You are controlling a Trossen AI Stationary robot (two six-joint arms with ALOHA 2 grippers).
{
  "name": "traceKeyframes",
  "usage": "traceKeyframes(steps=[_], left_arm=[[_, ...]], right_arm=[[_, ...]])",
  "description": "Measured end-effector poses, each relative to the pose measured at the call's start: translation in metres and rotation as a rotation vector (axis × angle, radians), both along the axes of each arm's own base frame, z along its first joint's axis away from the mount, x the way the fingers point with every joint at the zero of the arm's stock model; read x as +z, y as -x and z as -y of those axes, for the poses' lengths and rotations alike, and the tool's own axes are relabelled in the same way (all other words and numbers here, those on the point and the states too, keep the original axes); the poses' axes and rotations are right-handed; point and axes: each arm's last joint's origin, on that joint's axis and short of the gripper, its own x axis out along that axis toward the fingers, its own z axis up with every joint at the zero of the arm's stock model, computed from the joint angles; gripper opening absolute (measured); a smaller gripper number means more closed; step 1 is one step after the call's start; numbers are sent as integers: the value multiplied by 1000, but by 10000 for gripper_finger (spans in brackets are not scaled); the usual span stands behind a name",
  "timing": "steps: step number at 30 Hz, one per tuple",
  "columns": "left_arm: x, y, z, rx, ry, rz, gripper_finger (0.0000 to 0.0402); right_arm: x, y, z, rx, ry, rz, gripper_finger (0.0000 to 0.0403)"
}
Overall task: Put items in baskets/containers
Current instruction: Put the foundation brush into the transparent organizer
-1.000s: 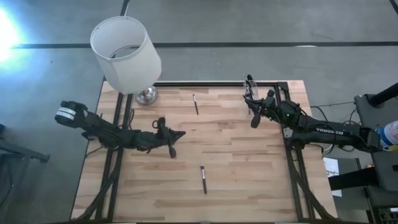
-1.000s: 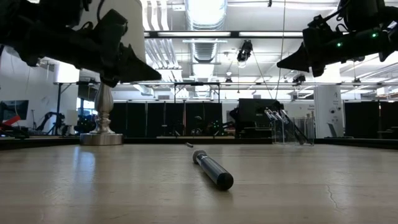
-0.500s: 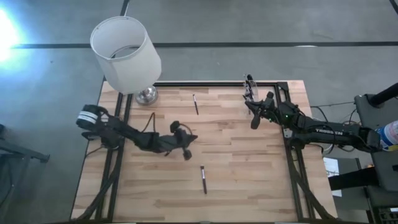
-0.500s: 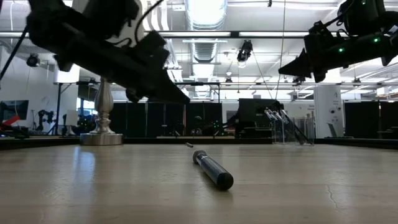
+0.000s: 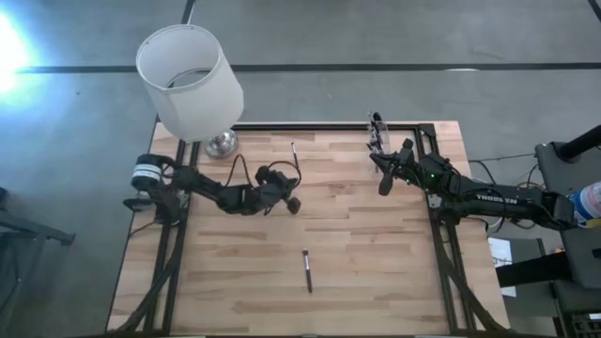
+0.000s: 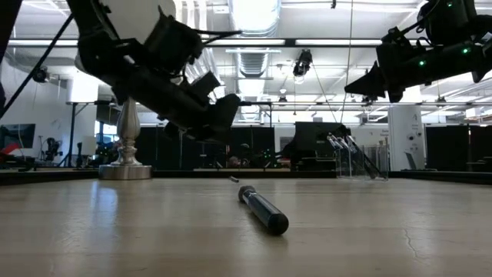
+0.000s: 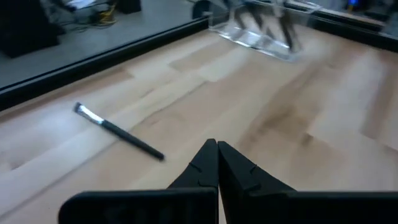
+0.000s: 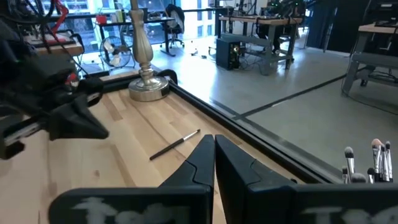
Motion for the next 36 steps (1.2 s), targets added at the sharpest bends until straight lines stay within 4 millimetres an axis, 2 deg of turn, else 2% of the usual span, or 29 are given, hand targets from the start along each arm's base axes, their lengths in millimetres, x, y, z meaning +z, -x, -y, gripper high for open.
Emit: traceKeyframes(steps=[3, 11, 16, 20, 28, 36], left_arm=[[1, -2, -10, 37, 13, -30, 10], [11, -9, -35, 120, 64, -6, 81], [14, -11, -52, 137, 130, -13, 112], [15, -10, -68, 155, 165, -44, 128], [27, -10, -102, 138, 247, 6, 148], [35, -10, -117, 151, 254, -30, 161]], right_arm=[[0, 0, 0, 0, 1, 0, 8], [0, 0, 0, 0, 0, 1, 8], [0, 0, 0, 0, -1, 1, 8], [0, 0, 0, -1, -1, 2, 8], [0, 0, 0, -1, 0, 4, 8], [0, 0, 0, -1, 2, 4, 8]])
